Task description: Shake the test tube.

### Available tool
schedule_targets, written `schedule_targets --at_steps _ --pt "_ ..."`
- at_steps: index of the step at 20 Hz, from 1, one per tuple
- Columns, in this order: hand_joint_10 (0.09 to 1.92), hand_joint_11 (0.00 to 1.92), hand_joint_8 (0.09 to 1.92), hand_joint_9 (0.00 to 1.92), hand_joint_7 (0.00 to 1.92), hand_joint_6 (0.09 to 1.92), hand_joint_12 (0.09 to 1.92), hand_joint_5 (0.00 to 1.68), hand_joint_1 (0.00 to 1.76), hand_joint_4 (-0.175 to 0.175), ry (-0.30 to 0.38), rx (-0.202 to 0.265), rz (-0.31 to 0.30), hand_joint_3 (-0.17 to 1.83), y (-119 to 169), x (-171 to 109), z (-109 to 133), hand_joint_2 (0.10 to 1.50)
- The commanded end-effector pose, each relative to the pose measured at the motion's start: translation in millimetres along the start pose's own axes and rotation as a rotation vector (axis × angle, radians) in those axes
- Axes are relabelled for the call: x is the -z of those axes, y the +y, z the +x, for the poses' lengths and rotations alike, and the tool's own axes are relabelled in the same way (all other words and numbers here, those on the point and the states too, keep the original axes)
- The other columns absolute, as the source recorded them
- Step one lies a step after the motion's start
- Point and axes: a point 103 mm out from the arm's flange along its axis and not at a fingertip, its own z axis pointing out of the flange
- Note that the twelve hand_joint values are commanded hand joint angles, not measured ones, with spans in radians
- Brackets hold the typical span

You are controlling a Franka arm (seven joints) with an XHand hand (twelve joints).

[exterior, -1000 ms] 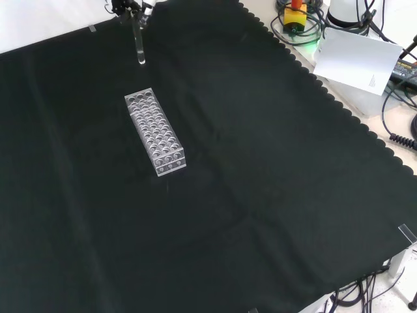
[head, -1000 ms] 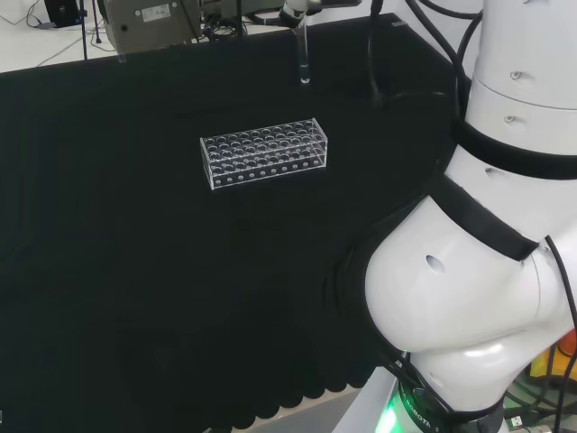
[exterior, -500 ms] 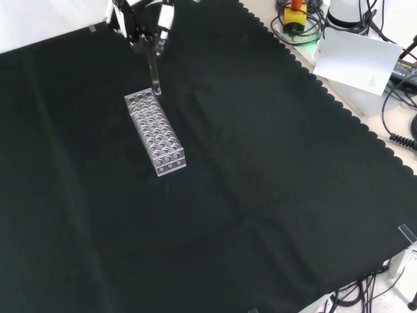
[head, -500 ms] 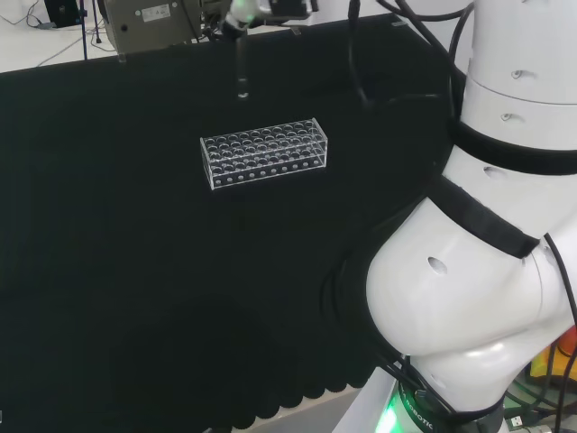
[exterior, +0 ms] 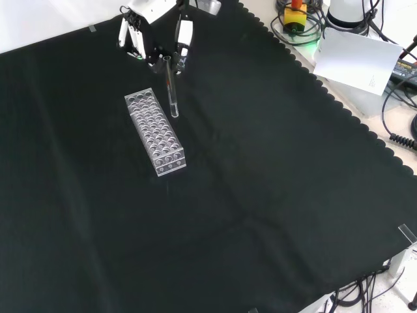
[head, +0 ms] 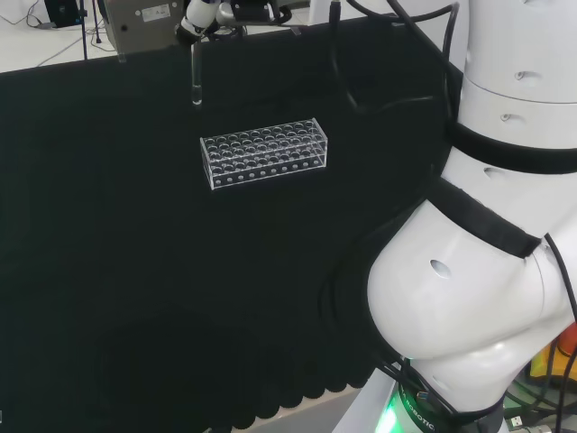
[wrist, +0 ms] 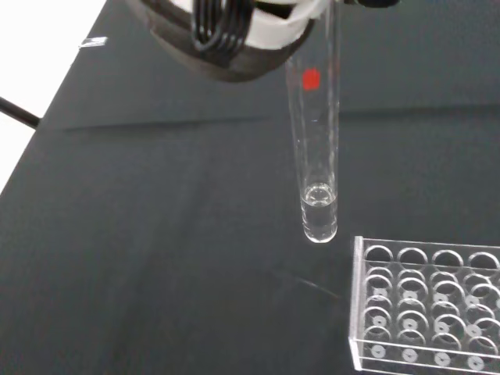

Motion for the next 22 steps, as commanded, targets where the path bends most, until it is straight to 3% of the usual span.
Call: schedule_targets --at_steps 1,8,16,19,22 --pt "0.52 0.74 0.39 1.3 1.78 0.53 1.24 1.21 1.42 -0.175 -0.03 -0.053 0.003 0.0 0.8 1.5 -24.2 0.97" --pt "0.52 0.74 0.39 1.3 1.78 0.53 1.23 1.21 1.42 -0.175 -0.084 -0.186 0.011 0.0 -10.6 4.3 -87.1 0.97" --pt "0.52 0.74 0.39 1.3 1.78 0.53 1.23 1.21 1.42 -0.175 -0.132 -0.321 -0.029 0.0 -29.4 29.8 -153.9 0.97" --pt "0.52 0.74 0.39 1.3 1.78 0.53 1.23 1.21 1.42 -0.175 -0.135 -0.355 -0.044 0.0 -33.8 37.0 -167.4 0.97" --pt "0.52 0.74 0.38 1.3 1.78 0.53 1.23 1.21 1.42 -0.175 -0.131 -0.36 -0.051 0.0 -36.0 39.9 -170.2 0.97"
